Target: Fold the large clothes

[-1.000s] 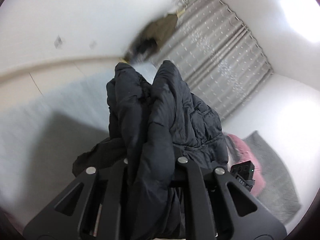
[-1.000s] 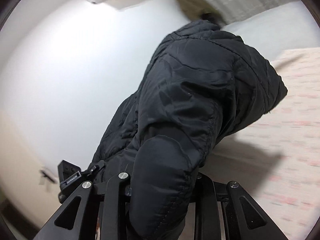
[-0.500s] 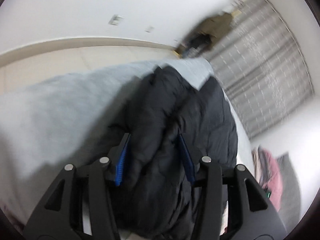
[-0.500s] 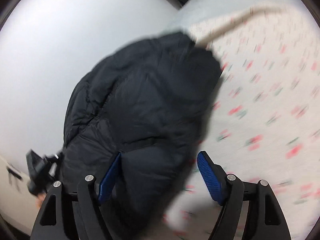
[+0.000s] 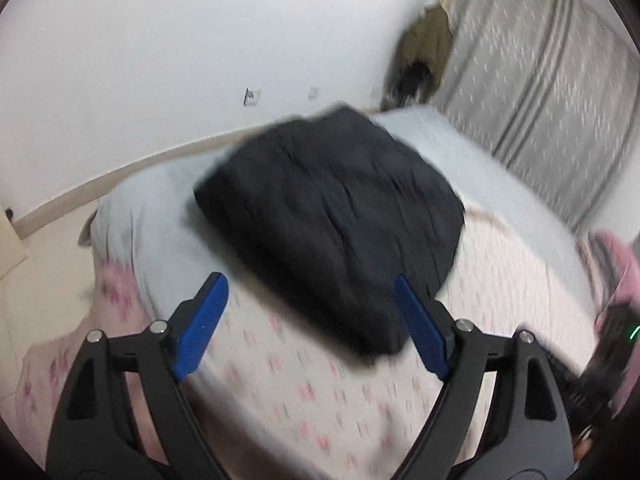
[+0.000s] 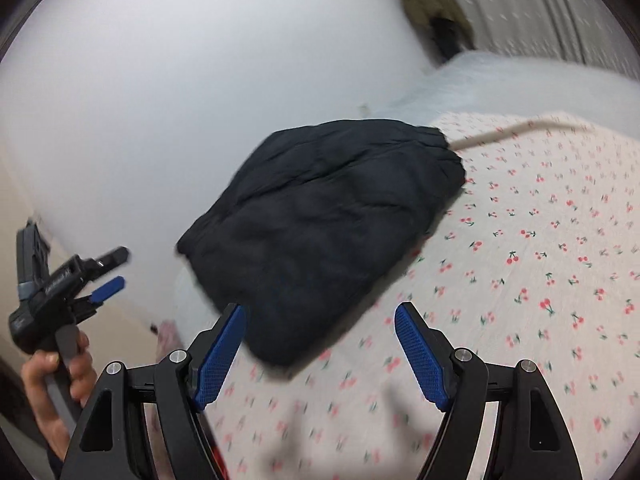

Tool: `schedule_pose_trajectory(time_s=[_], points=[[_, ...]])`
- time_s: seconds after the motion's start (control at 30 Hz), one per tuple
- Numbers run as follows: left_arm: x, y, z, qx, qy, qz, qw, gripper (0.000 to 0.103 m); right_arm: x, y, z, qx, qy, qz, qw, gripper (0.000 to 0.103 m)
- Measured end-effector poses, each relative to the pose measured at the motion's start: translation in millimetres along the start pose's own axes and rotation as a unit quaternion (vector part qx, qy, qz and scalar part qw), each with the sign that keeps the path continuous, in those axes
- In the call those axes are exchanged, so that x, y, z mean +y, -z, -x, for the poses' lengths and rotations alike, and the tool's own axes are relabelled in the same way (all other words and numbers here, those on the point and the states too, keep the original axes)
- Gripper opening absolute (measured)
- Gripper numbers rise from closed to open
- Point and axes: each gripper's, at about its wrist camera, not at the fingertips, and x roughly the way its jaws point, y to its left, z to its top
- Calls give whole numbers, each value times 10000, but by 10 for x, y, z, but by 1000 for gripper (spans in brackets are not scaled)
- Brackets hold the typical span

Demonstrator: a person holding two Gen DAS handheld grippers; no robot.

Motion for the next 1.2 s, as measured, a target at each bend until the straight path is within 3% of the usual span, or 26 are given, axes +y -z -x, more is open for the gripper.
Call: schedule_pose_trajectory(time_s=[0.17, 0.23, 0.33, 0.5, 0.67, 0.83, 1.03, 1.2], points=[[-372, 481, 409, -154, -264, -407, 9987, 88, 109, 177, 662, -136, 119, 400, 9990, 85], [-463, 659, 609, -241, -318, -576, 9975, 95, 170, 307, 883, -75, 180, 648, 9977, 86], [-633, 796, 732, -409, -646, -658, 9949, 95, 193, 455, 1044, -34, 179, 790, 9967, 87], [-829, 930, 942, -673, -1202, -875, 9866, 98, 231, 470, 1172, 236, 413, 1168, 9920, 87], [-947, 1005, 1028, -722, -1473, -948, 9819, 98, 165, 624, 1388, -127, 196, 1104, 9936, 92], [-1128, 1120, 1213, -1292, -1837, -1261, 9663, 102, 168, 729, 1332, 77, 161, 1284, 9916, 93], [-1085, 1119, 1255, -1338, -1896, -1098, 9665, 102, 132, 800, 1344, 2, 88, 1115, 9937, 93], [-1188, 1170, 1261, -1439, -2007, -1307, 9602, 102, 149, 793, 1380, -151, 111, 1038, 9944, 94]])
